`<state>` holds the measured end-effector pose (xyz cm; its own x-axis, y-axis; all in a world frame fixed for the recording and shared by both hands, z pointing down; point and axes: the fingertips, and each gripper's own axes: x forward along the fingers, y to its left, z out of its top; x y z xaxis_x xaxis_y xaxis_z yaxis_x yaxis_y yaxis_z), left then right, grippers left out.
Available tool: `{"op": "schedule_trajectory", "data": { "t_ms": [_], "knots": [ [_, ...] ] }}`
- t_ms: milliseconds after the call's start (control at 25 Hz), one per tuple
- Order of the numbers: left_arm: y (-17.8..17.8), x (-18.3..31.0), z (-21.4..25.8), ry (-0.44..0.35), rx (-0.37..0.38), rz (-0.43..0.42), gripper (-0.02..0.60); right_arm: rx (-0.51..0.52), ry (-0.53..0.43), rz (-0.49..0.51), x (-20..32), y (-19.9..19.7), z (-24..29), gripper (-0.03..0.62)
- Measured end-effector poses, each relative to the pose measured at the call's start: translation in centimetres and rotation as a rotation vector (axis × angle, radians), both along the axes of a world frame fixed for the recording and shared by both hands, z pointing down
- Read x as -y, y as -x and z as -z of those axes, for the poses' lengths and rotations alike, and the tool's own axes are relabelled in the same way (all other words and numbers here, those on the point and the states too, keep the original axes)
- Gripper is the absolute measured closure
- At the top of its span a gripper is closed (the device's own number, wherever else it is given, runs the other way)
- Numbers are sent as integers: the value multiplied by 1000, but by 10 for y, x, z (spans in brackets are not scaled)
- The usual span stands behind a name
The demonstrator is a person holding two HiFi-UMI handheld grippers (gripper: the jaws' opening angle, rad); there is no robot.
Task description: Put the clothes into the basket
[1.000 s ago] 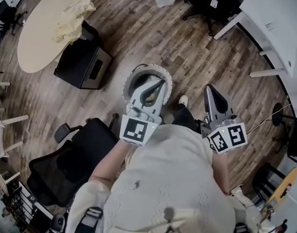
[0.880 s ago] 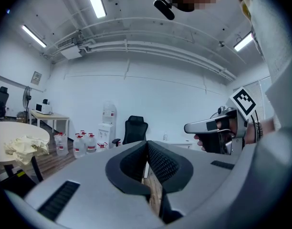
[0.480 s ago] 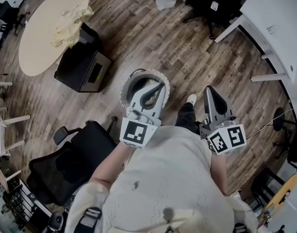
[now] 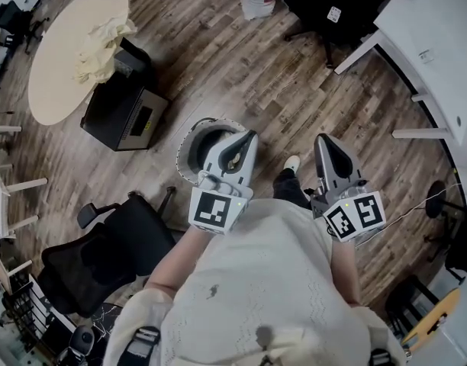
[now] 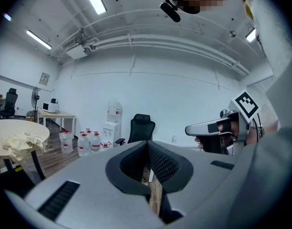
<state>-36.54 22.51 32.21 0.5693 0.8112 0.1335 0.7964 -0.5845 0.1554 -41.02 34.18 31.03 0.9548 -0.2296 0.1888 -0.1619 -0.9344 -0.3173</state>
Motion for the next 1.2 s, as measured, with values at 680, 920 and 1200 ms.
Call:
{"op": "schedule_trajectory", "data": {
  "t_ms": [680, 920, 1200],
  "knots": [
    [-22, -147, 11, -40, -4, 164, 561, -10, -63, 125, -159, -38, 0, 588],
    [-20, -193, 8, -27, -11, 213, 561, 8, -68, 182, -204, -40, -14, 586],
    [-35, -192, 6, -42, -7, 285, 561, 10, -60, 214, -220, -55, -14, 586]
  ]
}}
